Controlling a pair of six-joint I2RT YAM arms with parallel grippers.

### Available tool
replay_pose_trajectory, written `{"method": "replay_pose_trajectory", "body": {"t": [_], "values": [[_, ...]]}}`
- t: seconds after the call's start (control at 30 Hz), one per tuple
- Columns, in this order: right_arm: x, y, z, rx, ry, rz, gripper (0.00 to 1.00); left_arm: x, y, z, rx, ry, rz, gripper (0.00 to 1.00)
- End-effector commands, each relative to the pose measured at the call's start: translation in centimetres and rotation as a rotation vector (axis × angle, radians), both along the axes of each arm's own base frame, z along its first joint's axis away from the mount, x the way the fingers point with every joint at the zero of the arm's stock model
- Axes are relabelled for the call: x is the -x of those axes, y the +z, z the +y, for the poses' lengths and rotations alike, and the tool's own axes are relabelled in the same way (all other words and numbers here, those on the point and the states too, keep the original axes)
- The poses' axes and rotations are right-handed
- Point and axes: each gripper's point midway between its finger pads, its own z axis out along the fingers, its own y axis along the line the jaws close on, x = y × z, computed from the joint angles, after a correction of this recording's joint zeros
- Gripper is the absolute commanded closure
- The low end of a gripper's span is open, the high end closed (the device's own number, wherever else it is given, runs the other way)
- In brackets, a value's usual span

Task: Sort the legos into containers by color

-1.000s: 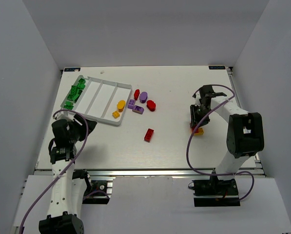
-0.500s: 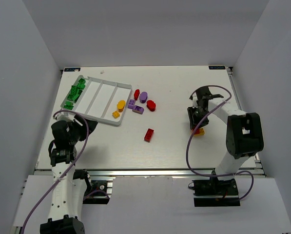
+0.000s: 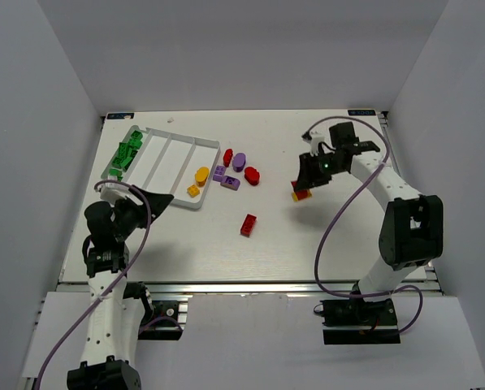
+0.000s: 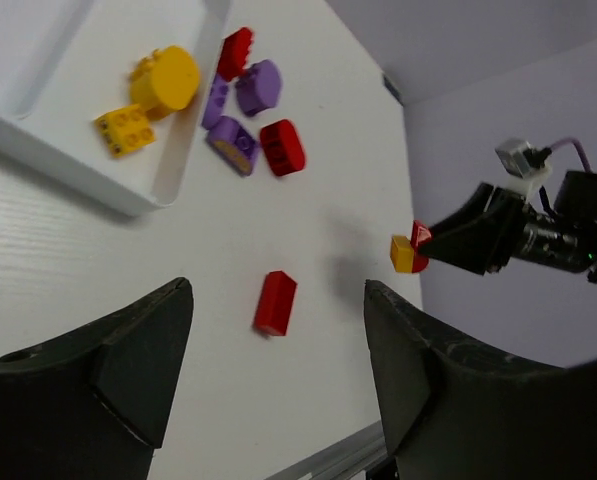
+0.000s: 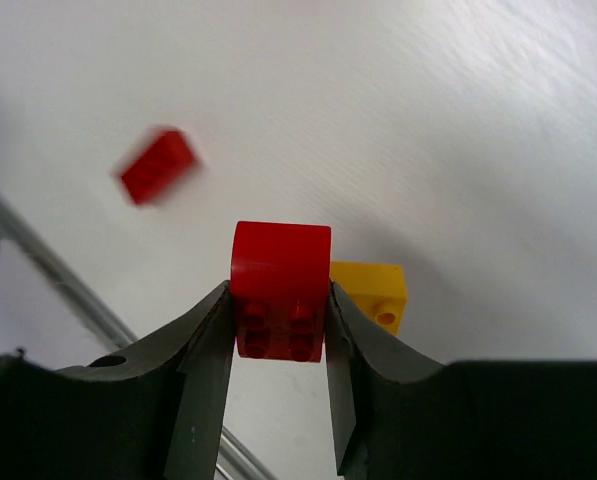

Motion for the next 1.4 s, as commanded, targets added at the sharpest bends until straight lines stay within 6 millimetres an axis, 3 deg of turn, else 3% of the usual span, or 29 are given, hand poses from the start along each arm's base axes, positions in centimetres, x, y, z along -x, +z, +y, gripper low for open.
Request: {"method": "replay_pose_trajectory", "body": {"t": [0.0,0.17,0.27,0.37,0.53,0.7,0.8,0.87,1.2,1.37], "values": [[0.8,9.7,7.3,-0.425,0.241,-0.117,1.0,0.4,4.5,-2.5,0.061,-0.14,-0.17,0.2],[1.1,14.5,11.5,-0.644,0.337,-0.139,1.0,0.3,7.9,-4.0,0.065,-0.197,-0.301,0.16],[2.9,16.7,13.6,-0.738,0.449,-0.139,1.0,-0.1,8.6,-5.5,0.102,-0.232,-0.305,0.14],[4.0,19.1,15.6,-0.781,0.609,-0.314,1.0,-0.8,8.0,-7.8,0.2,-0.287,-0.223,0.14],[4.9,22.0,17.4,-0.793,0.756,-0.576,1.0,-1.3,9.7,-11.8,0.307,-0.389,-0.179,0.14],[5.8,22.8,17.8,-0.779,0.813,-0.724,1.0,-1.9,12.1,-13.9,0.401,-0.457,-0.219,0.14],[6.6,23.8,17.7,-0.782,0.848,-0.841,1.0,-2.0,13.5,-14.1,0.455,-0.474,-0.242,0.13],[7.0,23.2,17.6,-0.783,0.85,-0.877,1.0,-2.3,14.0,-14.3,0.484,-0.482,-0.241,0.13],[9.8,22.9,18.4,-0.792,0.886,-1.044,1.0,-2.4,13.7,-15.5,0.538,-0.54,-0.195,0.13],[10.1,23.3,19.2,-0.8,0.888,-1.076,1.0,-1.8,14.0,-16.2,0.556,-0.574,-0.201,0.14]]}}
